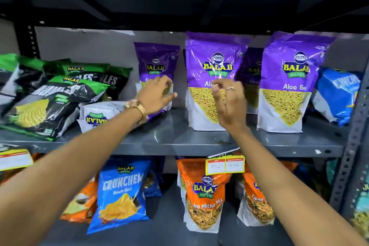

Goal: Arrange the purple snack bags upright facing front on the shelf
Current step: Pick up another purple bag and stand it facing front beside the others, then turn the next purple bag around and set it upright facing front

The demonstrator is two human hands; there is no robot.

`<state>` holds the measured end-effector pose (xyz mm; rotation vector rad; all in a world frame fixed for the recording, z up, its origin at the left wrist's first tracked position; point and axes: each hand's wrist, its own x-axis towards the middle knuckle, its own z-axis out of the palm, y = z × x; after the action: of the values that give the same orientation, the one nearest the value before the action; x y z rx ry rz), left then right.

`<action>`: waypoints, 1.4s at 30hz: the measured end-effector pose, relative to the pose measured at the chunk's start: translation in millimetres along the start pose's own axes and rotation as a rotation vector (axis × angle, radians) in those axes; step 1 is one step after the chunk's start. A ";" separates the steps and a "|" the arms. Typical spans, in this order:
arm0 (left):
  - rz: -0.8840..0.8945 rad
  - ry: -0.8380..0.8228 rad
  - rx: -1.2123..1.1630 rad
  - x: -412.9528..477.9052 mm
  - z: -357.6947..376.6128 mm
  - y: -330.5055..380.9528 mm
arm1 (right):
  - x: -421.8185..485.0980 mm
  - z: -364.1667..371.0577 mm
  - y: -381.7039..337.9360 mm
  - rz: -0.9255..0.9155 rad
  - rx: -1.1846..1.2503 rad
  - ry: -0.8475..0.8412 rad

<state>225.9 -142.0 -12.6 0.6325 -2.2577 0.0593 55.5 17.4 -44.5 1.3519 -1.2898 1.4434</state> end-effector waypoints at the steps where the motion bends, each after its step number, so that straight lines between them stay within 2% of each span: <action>1: -0.013 -0.079 0.109 4.6 -14.3 -9.7 | 2.7 6.4 -15.2 0.010 0.015 -0.132; 3: -0.092 -0.225 0.284 11.3 -43.8 -32.1 | 4.4 31.3 -44.2 0.073 -0.110 -0.409; 5: -0.200 -0.348 0.408 11.6 -66.7 -54.7 | 1.9 59.1 -69.2 0.204 -0.186 -0.613; 9: -0.435 -0.559 0.432 2.2 -85.7 -99.8 | -6.5 109.5 -102.8 0.626 -0.065 -0.937; 10: -0.519 -0.646 0.365 -2.1 -88.1 -112.2 | -7.8 121.1 -110.8 0.707 -0.053 -0.991; 13: -0.788 -0.909 -0.100 -17.2 -87.7 -133.1 | -12.3 144.1 -132.1 0.862 0.034 -1.070; 15: -0.794 -0.967 -0.254 -25.0 -83.3 -142.0 | -17.9 154.4 -143.0 0.927 0.134 -1.031; 18: -0.750 -0.867 -0.419 -34.0 -75.3 -148.9 | -24.0 159.1 -149.4 1.028 0.224 -0.924; 21: -0.639 -0.544 -0.424 -43.4 -69.2 -149.1 | -30.7 152.8 -150.0 1.072 0.354 -0.748; 23: -0.488 -0.319 -0.413 -45.6 -65.1 -151.0 | -29.8 147.5 -150.8 1.009 0.401 -0.661; 25: -0.372 -0.147 -0.558 -44.4 -62.6 -150.2 | -23.5 146.3 -148.0 0.913 0.354 -0.617; 27: -0.280 -0.014 -0.651 -38.2 -63.4 -144.5 | -11.1 149.4 -141.1 0.809 0.310 -0.572; 30: -0.173 0.147 -0.711 -17.9 -62.6 -133.2 | 12.1 161.1 -119.4 0.735 0.434 -0.479; 33: -0.165 0.211 -0.697 4.8 -47.7 -128.0 | 35.4 176.9 -90.8 0.721 0.454 -0.394; 36: -0.207 0.260 -0.708 14.7 -18.6 -127.6 | 43.2 196.2 -65.2 0.762 0.345 -0.353; 42: -0.268 0.216 -0.729 7.1 38.2 -135.9 | 5.1 223.1 -22.8 0.786 0.186 -0.517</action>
<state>258.4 -272.9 -54.9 0.4850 -1.7849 -0.7551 124.6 -195.9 -51.5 1.4705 -2.2467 1.8136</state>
